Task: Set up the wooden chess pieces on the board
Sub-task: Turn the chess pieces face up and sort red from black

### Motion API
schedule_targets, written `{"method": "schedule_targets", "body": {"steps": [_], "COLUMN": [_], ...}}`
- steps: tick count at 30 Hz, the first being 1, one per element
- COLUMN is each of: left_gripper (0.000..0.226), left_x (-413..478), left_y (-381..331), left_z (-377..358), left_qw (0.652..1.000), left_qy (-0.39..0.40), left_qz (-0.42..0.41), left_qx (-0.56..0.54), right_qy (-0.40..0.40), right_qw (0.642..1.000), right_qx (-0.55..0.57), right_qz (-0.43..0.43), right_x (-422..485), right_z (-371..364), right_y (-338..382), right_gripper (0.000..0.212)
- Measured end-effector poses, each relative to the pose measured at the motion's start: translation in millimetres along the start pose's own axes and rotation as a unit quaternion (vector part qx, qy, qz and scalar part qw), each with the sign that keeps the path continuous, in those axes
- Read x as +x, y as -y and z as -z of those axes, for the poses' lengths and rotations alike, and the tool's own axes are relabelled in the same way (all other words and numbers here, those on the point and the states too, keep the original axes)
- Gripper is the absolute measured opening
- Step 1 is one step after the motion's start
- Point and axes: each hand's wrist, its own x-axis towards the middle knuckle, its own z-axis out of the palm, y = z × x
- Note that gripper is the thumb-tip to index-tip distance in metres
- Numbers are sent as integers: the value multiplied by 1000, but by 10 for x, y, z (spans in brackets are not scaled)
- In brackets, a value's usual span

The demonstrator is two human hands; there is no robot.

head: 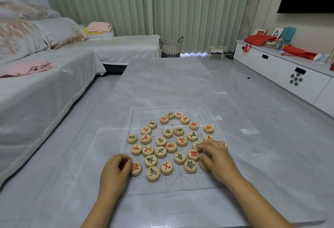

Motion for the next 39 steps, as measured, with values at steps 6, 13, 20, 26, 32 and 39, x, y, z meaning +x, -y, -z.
{"method": "schedule_targets", "body": {"steps": [6, 13, 20, 26, 32, 39], "left_gripper": [20, 44, 34, 27, 32, 40], "left_x": [-91, -307, -357, -593, -471, -29], "left_y": [-112, -551, -434, -329, -247, -19], "left_z": [-41, -413, -447, -377, -124, 83], "left_qw": [992, 975, 955, 945, 988, 989], "left_qy": [11, 84, 102, 121, 33, 117], "left_qz": [-103, -166, -232, -266, -148, -11], "left_qx": [71, 123, 154, 147, 32, 93], "right_qy": [94, 76, 147, 119, 88, -23], "right_qw": [991, 996, 982, 989, 992, 985], "right_qx": [-87, -53, 5, -28, 85, -88], "right_qz": [24, 8, 115, 85, 18, -144], "right_x": [119, 119, -342, -463, -409, 169], "right_z": [-48, 10, -50, -106, -23, 151], "right_y": [172, 239, 561, 540, 388, -378], "right_gripper": [33, 44, 41, 34, 26, 32]}}
